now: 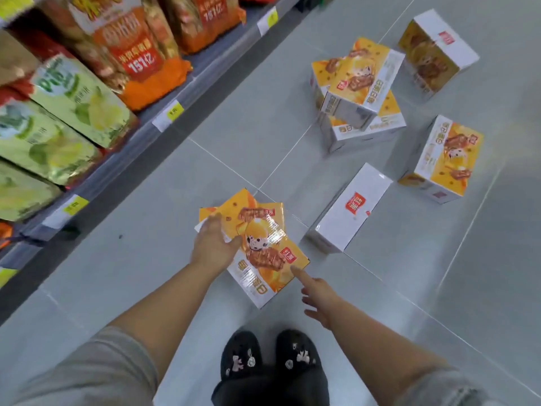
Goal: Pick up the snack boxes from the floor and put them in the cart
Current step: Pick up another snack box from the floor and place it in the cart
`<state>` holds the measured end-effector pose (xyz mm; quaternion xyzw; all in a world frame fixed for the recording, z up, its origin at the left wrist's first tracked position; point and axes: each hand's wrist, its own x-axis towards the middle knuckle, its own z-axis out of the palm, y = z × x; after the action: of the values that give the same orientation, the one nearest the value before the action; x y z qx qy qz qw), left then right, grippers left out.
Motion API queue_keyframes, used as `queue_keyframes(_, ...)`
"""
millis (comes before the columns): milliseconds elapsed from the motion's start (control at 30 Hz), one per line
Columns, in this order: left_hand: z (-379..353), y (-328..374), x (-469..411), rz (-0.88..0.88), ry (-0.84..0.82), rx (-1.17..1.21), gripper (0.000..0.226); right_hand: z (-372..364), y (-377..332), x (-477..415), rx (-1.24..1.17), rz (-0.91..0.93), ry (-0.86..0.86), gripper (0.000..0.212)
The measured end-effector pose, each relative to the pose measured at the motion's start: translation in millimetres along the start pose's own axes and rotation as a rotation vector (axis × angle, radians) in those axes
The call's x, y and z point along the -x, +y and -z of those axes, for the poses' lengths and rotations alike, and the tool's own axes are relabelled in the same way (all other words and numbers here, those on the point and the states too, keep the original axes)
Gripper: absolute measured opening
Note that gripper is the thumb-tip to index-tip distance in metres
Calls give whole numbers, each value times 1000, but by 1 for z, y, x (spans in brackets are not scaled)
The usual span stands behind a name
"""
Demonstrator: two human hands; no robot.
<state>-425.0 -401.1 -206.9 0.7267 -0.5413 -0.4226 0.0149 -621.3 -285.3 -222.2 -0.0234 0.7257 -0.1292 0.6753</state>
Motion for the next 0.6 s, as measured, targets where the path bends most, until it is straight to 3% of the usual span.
queue_keyframes(133, -30, -23, -47, -10, 129, -180, 107, -1, 1, -61, -153, 41, -116, 97)
queue_keyframes(267, -39, -22, -64, 11, 227, -101, 106, -4, 4, -83, -237, 79, -216, 77)
queue_keyframes(467, -1, 0, -18, 119, 209, 31, 95, 3, -2, -26, -258, 103, -184, 45)
queue_keyframes(533, 19, 13, 7, 139, 235, 90, 93, 8, -15, 7, -238, 136, -168, 44)
queue_keyframes(600, 54, 33, 35, 166, 251, 146, 91, 10, -41, 50, -206, 187, -158, 59)
